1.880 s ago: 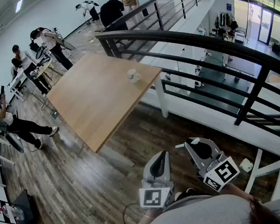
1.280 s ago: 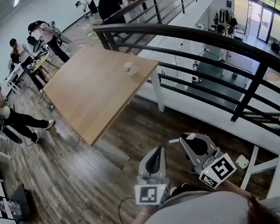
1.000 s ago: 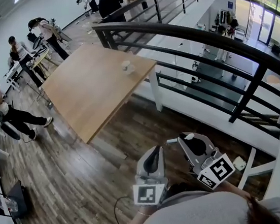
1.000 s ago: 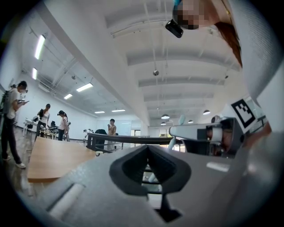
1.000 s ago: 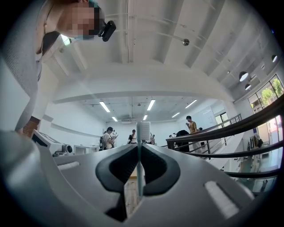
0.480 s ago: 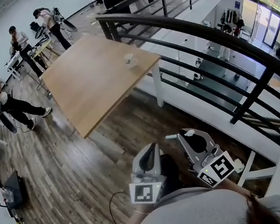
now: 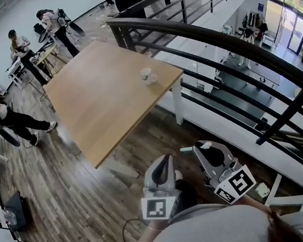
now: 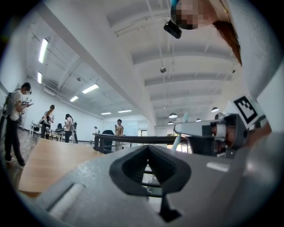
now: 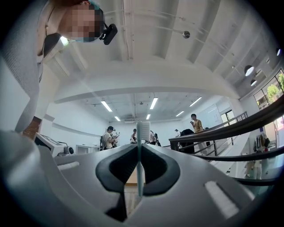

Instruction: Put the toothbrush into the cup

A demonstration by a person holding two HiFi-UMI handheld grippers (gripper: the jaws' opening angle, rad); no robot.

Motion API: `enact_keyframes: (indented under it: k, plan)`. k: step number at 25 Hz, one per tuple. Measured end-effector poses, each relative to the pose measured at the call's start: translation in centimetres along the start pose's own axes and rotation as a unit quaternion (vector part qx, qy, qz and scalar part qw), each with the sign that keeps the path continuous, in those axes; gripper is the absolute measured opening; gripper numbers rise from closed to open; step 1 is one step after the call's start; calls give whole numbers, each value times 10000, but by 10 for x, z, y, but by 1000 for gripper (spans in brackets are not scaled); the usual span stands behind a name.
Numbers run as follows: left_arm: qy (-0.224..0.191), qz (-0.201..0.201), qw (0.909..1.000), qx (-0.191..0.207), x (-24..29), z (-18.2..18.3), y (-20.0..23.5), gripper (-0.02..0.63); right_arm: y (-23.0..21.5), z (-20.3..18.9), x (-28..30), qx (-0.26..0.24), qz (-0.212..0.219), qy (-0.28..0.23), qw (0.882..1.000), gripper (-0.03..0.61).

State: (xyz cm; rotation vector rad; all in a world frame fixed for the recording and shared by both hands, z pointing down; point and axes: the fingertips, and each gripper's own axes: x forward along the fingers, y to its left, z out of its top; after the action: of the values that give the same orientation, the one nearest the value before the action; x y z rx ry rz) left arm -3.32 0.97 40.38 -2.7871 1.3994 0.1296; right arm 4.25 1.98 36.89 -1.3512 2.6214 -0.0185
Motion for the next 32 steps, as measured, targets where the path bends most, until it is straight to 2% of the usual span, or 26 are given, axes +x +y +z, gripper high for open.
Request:
enact_keyframes:
  k: [6,17,23,32]
  plan:
    - [27,-235,9997,-13,65,-1,42,5,-48,-4,59,-2,-192,28,9998,25]
    - [155,-563,9983,-85,149,-6,118,5,-98,-2,160,-205,-431,-95,9988,25]
    - [307,-587,9975,-233,163,-18,128,5,-113,-15,174,-43,-556,65,9984,25]
    - [337,-418,9981,-312,173,-18,141,5,-120,-18,193,42,-375,213,9991,25]
